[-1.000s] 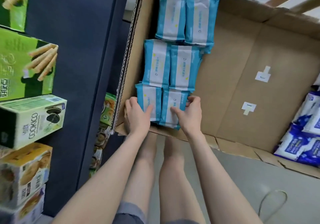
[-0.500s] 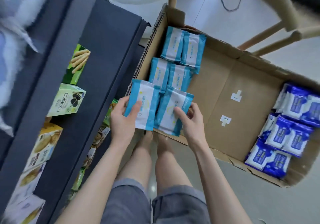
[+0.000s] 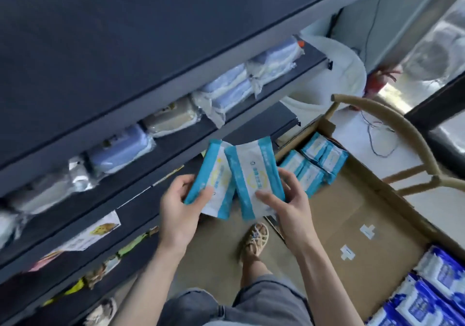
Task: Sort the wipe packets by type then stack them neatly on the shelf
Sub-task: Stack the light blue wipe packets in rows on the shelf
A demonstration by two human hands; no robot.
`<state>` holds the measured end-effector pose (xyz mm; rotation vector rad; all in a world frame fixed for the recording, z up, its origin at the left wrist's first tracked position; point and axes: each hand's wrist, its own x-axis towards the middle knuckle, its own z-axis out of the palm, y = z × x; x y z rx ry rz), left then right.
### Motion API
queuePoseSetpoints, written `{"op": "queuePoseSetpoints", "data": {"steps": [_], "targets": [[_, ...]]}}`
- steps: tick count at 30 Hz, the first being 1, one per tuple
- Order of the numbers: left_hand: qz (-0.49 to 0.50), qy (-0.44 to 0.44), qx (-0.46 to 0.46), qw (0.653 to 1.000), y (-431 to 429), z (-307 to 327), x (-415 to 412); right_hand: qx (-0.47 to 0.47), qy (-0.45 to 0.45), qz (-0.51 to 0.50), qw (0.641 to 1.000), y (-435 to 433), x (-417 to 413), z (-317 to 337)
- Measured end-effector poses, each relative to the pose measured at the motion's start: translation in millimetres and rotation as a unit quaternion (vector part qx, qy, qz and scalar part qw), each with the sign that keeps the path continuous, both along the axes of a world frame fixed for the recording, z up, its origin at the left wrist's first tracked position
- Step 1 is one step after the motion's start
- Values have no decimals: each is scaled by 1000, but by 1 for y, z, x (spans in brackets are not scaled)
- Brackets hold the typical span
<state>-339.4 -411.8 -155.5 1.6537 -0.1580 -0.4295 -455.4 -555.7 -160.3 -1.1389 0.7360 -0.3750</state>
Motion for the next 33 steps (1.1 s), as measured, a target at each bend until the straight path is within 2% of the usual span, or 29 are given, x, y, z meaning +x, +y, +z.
{"op": "queuePoseSetpoints", "data": {"steps": [4,7,16,24,28,33], "targets": [[119,-12,-55,991,96,29,-16,-81,-8,47,996,76,10,26],[212,-9,-87,973,161,50,-22,-102,-40,99,989,129,23,50],[349,-103,-124,923,283,130,32,-121,-149,178,965,229,119,131],[381,-172,-62,906,340,171,152,-150,-177,228,946,275,264,174],[391,-173,-24,904,360,176,213,-179,-141,272,935,290,334,180],[382,-139,-18,913,382,174,275,-196,-117,324,918,313,403,176]]}}
